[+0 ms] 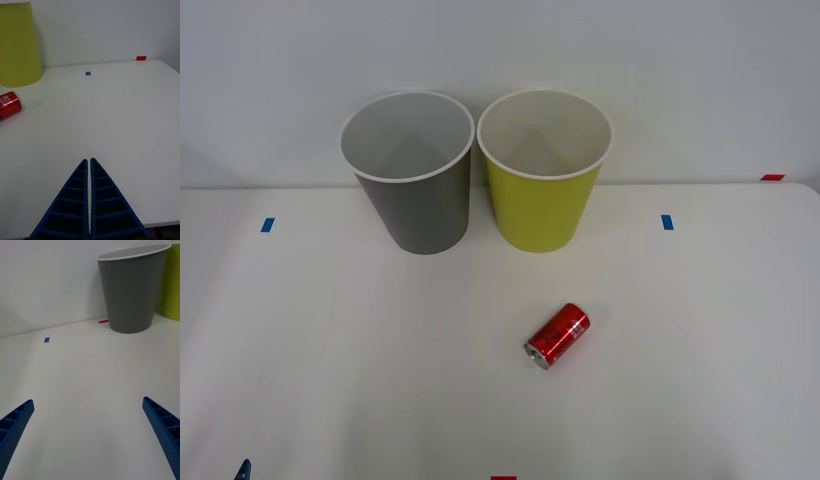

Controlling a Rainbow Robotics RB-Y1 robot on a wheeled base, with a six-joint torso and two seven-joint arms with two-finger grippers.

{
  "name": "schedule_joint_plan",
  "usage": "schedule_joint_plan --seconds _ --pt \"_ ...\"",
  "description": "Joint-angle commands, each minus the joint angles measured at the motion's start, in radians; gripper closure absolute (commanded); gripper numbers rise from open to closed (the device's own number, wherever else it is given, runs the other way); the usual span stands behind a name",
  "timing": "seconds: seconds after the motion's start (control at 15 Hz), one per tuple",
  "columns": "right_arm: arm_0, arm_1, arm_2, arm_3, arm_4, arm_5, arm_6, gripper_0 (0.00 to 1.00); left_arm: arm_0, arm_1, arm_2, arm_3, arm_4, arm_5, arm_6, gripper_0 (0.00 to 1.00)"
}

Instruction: Put cans in the gray bin and PET bottles in the light green bin.

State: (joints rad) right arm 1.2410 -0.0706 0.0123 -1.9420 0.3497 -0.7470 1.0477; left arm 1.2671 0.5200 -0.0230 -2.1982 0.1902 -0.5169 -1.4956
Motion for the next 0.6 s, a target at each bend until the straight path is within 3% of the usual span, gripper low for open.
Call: schedule_joint_plan --seconds 0.07,0.6 --pt "0.000 0.000 0.000 0.000 0.000 0.000 0.000 1.00 0.000 0.000 0.000 0.000 0.000 0.000 0.000 0.00" --pt "0.000 0.000 0.000 0.000 0.000 0.000 0.000 1.00 0.000 0.000 0.000 0.000 0.000 0.000 0.000 0.00"
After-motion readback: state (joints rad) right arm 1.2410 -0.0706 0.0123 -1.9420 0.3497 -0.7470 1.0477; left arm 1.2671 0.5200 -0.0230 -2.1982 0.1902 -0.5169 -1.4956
